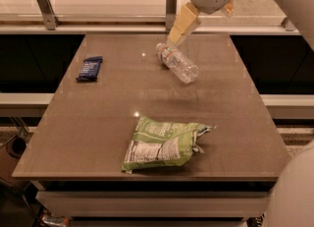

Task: Place water bottle upright

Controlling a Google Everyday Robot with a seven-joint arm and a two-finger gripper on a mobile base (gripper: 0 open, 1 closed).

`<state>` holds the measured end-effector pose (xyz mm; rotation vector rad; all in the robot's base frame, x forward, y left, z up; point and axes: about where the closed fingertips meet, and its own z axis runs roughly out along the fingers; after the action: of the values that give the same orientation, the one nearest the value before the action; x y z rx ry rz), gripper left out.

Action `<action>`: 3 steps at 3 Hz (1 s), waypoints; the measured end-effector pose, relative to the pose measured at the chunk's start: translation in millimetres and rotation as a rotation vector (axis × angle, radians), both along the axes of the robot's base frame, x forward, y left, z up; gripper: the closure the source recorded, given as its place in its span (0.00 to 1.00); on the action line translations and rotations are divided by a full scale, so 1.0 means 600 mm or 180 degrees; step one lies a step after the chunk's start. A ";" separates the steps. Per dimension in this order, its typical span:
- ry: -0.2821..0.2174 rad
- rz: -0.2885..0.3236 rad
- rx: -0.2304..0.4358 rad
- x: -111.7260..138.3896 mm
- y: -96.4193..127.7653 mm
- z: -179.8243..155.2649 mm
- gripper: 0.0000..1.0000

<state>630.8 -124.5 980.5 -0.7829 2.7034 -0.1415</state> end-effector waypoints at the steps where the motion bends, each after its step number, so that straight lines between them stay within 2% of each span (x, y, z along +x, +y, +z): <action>1: 0.0130 -0.0057 -0.0008 0.025 0.015 -0.029 0.00; 3: 0.0274 -0.0097 0.0078 0.073 0.030 -0.072 0.00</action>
Offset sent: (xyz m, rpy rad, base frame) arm 0.0302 0.0129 -0.0460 -0.0127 0.1668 -0.0580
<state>674.8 -106.7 937.6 -0.7574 2.7934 -0.0835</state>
